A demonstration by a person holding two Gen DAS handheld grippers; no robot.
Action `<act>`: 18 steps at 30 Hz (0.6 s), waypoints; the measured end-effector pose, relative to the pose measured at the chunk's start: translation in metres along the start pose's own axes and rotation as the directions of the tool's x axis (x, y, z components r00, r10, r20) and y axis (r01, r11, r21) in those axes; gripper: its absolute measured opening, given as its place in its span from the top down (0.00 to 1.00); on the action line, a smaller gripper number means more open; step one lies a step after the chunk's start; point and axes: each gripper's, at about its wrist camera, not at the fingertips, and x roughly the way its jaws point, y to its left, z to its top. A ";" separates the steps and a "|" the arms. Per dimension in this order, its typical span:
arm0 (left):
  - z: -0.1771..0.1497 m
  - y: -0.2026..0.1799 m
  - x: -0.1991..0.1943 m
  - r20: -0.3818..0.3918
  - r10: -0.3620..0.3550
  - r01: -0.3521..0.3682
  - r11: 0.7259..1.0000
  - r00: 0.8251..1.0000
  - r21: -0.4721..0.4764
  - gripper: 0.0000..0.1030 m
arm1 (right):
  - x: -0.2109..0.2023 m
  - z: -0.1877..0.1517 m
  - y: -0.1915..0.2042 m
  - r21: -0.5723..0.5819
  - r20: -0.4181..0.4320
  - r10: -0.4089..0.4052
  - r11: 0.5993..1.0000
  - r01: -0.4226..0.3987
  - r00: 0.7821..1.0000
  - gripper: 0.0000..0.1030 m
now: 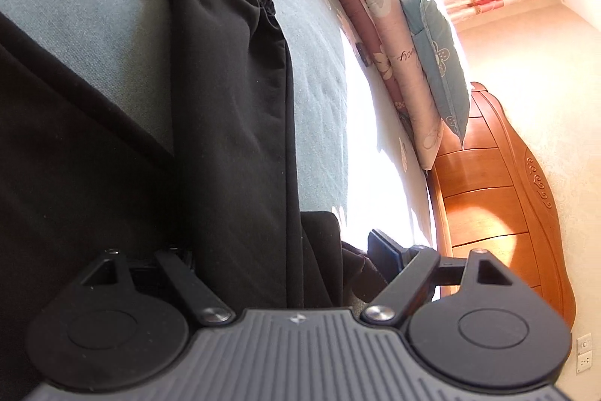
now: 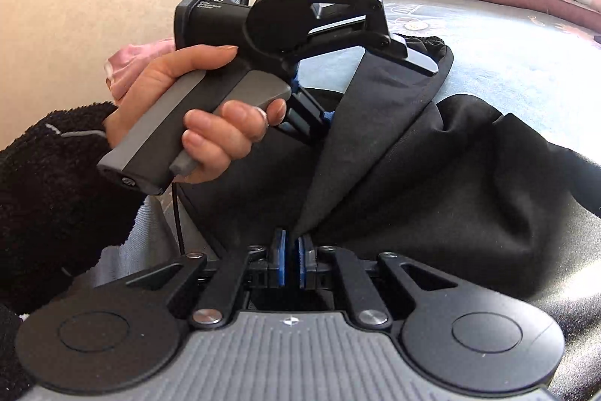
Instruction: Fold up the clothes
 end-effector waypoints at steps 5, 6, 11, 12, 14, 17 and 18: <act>0.007 -0.001 0.006 0.002 -0.015 0.015 1.000 1.000 0.021 0.40 | -0.003 -0.004 -0.002 0.016 -0.008 0.000 1.000 0.001 1.000 0.88; 0.005 -0.006 0.005 0.007 0.012 -0.012 0.998 1.000 0.057 0.50 | -0.003 -0.004 -0.002 0.023 -0.010 0.000 1.000 0.001 1.000 0.86; -0.002 -0.026 -0.011 0.073 0.026 -0.037 0.986 0.997 0.162 0.91 | -0.012 -0.002 0.000 0.040 0.029 -0.019 0.999 0.018 0.999 0.81; -0.004 -0.030 -0.016 0.095 0.025 -0.041 0.983 0.995 0.177 0.91 | -0.016 -0.002 0.000 0.045 0.040 -0.027 0.999 0.026 0.999 0.79; -0.005 -0.039 -0.026 0.139 0.005 -0.033 0.979 0.990 0.202 0.93 | -0.026 -0.004 0.001 0.057 0.065 -0.046 0.998 0.042 0.997 0.66; -0.010 -0.048 -0.046 0.206 -0.020 -0.026 0.975 0.978 0.222 0.93 | -0.045 -0.008 0.000 0.084 0.110 -0.085 0.994 0.076 0.990 0.56; -0.012 -0.051 -0.054 0.229 -0.024 -0.031 0.972 0.973 0.234 0.93 | -0.052 -0.009 0.000 0.096 0.126 -0.103 0.991 0.092 0.987 0.53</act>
